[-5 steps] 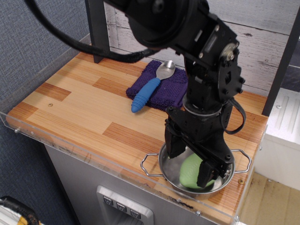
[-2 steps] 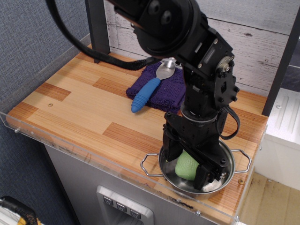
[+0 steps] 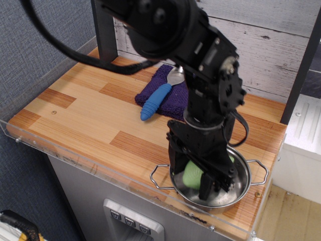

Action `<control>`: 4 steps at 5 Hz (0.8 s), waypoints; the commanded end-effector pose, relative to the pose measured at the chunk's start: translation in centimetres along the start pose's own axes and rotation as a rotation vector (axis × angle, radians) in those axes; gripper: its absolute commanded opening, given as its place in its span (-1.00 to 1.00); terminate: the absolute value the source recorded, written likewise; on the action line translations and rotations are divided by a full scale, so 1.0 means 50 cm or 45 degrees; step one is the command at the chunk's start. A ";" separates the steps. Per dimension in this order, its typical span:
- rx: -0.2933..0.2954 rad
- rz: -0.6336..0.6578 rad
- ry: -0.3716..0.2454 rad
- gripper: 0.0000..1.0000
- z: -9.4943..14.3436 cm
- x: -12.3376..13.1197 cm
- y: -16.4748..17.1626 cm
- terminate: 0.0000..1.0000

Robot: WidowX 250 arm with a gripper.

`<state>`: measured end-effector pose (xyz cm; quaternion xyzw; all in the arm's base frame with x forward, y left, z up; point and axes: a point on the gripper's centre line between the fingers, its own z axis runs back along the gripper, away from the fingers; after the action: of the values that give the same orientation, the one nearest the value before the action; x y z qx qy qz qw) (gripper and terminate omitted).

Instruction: Place the lime in the corner near the purple rag.

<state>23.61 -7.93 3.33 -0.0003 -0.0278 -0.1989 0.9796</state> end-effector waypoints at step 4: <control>0.074 0.427 -0.168 -1.00 0.163 -0.006 0.374 -1.00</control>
<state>31.01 9.68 9.82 0.0021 -0.0696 -0.0244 0.9973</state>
